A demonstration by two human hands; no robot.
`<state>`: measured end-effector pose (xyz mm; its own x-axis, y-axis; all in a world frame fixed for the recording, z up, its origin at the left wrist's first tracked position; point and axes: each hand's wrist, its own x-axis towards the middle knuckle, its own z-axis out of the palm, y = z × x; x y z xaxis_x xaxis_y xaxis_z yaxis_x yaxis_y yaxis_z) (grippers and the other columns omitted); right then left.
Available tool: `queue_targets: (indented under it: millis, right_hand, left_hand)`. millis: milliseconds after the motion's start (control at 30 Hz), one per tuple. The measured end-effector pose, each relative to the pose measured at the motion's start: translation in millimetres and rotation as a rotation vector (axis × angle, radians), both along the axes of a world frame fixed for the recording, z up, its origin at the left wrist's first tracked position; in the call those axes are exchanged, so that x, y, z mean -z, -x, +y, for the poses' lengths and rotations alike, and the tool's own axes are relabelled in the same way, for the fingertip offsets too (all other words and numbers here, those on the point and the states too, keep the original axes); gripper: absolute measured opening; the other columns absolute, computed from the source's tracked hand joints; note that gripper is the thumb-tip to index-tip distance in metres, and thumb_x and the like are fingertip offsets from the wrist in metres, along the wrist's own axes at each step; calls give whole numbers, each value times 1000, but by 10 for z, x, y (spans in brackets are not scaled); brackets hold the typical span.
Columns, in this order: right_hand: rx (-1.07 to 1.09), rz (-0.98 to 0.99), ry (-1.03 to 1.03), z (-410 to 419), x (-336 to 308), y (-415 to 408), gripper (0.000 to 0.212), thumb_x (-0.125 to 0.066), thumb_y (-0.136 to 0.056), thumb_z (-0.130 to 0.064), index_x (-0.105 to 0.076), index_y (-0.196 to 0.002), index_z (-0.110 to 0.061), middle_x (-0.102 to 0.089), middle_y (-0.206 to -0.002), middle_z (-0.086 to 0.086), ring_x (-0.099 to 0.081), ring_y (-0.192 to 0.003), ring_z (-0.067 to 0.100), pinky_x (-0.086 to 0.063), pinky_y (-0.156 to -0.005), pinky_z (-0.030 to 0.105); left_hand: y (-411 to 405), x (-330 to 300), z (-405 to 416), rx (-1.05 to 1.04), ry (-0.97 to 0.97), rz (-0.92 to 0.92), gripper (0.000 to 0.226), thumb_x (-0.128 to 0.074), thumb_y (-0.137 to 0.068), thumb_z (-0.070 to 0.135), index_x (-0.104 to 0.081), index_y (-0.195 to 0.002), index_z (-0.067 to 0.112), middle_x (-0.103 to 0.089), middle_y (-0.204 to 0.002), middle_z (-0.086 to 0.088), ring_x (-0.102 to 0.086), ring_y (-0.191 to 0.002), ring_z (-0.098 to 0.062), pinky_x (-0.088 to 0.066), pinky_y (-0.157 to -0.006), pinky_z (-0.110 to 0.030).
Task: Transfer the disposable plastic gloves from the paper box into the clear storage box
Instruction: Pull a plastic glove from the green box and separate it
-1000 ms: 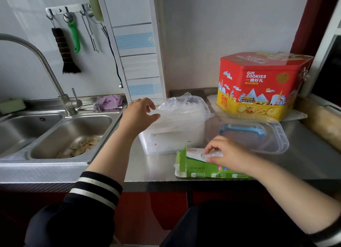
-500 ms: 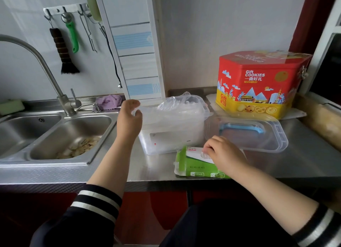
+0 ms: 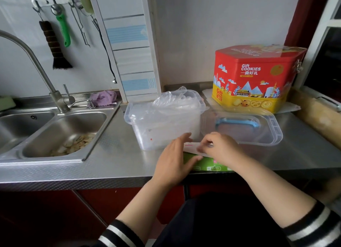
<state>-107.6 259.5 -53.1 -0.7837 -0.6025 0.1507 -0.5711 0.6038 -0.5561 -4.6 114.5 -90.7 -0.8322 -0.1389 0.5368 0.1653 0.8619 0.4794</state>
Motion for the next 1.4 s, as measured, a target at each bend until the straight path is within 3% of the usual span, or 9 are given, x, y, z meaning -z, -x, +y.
queue_targets:
  millis: [133,333,567,667,733,900,1067,1267,1400]
  right_hand:
    - [50,-97,149,24,-10,22,22,-65,-89,-34,-64,-69,-25,-59,-67,-4,-52,-63,11,-37,-50,21]
    - [274,-654,1011,151,-458,76,24,-63,-87,-39,-70,-89,-16,-72,-93,3,-68,-86,20,-56,-78,34]
    - [210,-625,1413,328,-740,84,61,-66,-70,-63,-67,-116,-22,-68,-121,-5,-62,-115,14,-44,-105,41]
    - [240,-514,1465,343,-741,-66,51,-59,-81,-55,-67,-104,-10,-70,-113,5,-65,-107,21,-52,-96,39]
    - [266,-330,1497,291,-763,-188,31,-56,-92,-44,-67,-74,-21,-67,-74,-13,-62,-76,3,-53,-82,29]
    - [36,380,1156,95,-794,-293,18,-54,-97,-17,-67,-85,-17,-65,-81,-29,-56,-79,-12,-42,-76,9]
    - [-158,844,675,-406,-1051,102,39,-49,-96,-33,-68,-117,-5,-66,-122,9,-60,-117,26,-44,-102,34]
    - [-303,568,-69,-896,-1129,307,77,-12,-87,-71,-23,-151,-31,-19,-160,-5,-7,-149,19,0,-119,52]
    - [-344,341,-268,-1075,-997,396,70,-12,-89,-71,-12,-151,-41,-8,-162,-11,4,-149,19,7,-116,59]
  left_hand:
    - [77,36,25,7,-47,-109,76,-68,-82,49,-31,-144,27,-59,-124,15,-51,-118,-7,-38,-101,-28]
    - [118,48,24,-19,-74,-150,76,-74,-79,44,-34,-141,28,-58,-121,17,-48,-118,-7,-36,-102,-26]
    - [98,-47,78,-63,4,-87,45,-58,-85,50,-56,-123,27,-58,-117,15,-48,-113,-6,-42,-95,-28]
    - [24,-439,205,-71,-265,215,33,-43,-89,54,-64,-93,29,-65,-91,17,-58,-89,-1,-44,-74,-19]
    - [10,-838,271,77,-654,179,51,-34,-93,63,-66,-92,23,-72,-88,10,-64,-85,-5,-47,-74,-18]
    - [210,-1723,197,504,-1165,-248,98,-16,-70,81,-57,-119,7,-68,-112,-11,-65,-103,-23,-52,-90,-35]
    - [326,-2043,-175,346,-1054,-54,15,-56,-96,21,-63,-95,8,-66,-79,-6,-62,-76,-19,-51,-93,-42]
    - [493,-1940,-780,-190,-827,-99,31,-44,-101,6,-48,-131,10,-70,-95,-4,-68,-68,-11,-51,-48,-19]
    - [647,-1665,-1121,-412,-581,-181,40,-44,-98,9,-42,-138,15,-69,-87,4,-68,-82,-21,-51,-61,-28]
